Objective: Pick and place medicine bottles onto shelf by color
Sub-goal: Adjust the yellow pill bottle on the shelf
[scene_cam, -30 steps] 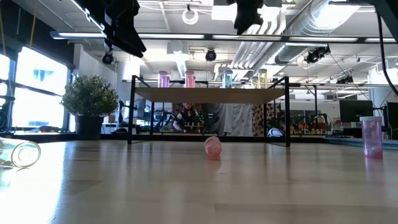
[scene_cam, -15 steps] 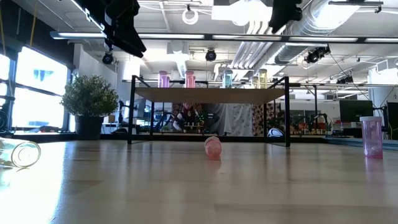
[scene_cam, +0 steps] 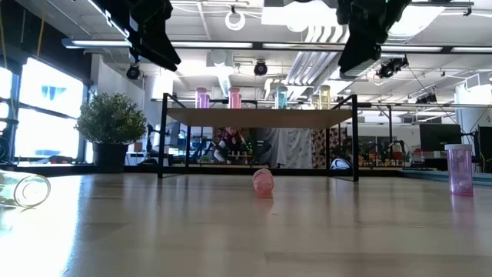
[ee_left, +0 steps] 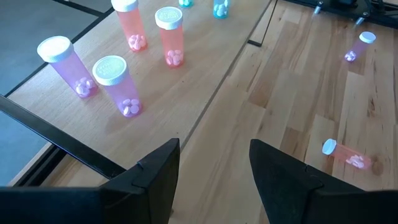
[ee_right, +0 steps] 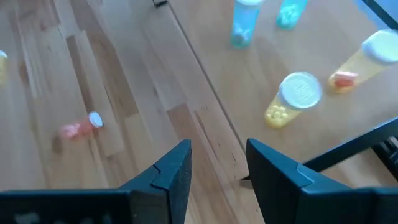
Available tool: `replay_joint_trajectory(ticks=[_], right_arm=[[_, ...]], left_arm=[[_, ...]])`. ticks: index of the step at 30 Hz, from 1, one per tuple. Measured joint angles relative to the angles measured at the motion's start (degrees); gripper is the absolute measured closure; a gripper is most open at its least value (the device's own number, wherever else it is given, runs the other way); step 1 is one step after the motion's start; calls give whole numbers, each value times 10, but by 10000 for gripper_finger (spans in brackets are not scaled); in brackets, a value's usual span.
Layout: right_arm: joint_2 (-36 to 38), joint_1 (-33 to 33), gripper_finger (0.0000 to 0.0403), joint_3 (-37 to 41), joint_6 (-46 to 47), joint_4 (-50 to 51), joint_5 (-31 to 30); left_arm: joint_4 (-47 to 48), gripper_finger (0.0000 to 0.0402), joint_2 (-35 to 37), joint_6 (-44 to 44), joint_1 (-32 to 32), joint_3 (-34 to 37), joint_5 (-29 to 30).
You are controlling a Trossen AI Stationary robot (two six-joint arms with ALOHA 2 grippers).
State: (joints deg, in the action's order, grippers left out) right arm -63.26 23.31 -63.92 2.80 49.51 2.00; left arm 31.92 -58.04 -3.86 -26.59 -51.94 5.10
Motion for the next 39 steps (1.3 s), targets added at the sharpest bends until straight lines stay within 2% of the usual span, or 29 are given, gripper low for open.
replay_joint_trajectory(ticks=[8, 18, 23, 30, 39], right_arm=[[-2, 0, 258, 77, -4, -117, 0], [-34, 6, 258, 86, -13, -145, -4], [-54, 7, 258, 86, -17, -146, -30], [-58, 20, 258, 86, -16, -147, -51], [-58, 31, 258, 86, -13, -158, -47]], left_arm=[[0, 216, 0, 0, 0, 0, 0], [0, 216, 0, 0, 0, 0, 0], [0, 216, 0, 0, 0, 0, 0], [0, 216, 0, 0, 0, 0, 0], [0, 216, 0, 0, 0, 0, 0]])
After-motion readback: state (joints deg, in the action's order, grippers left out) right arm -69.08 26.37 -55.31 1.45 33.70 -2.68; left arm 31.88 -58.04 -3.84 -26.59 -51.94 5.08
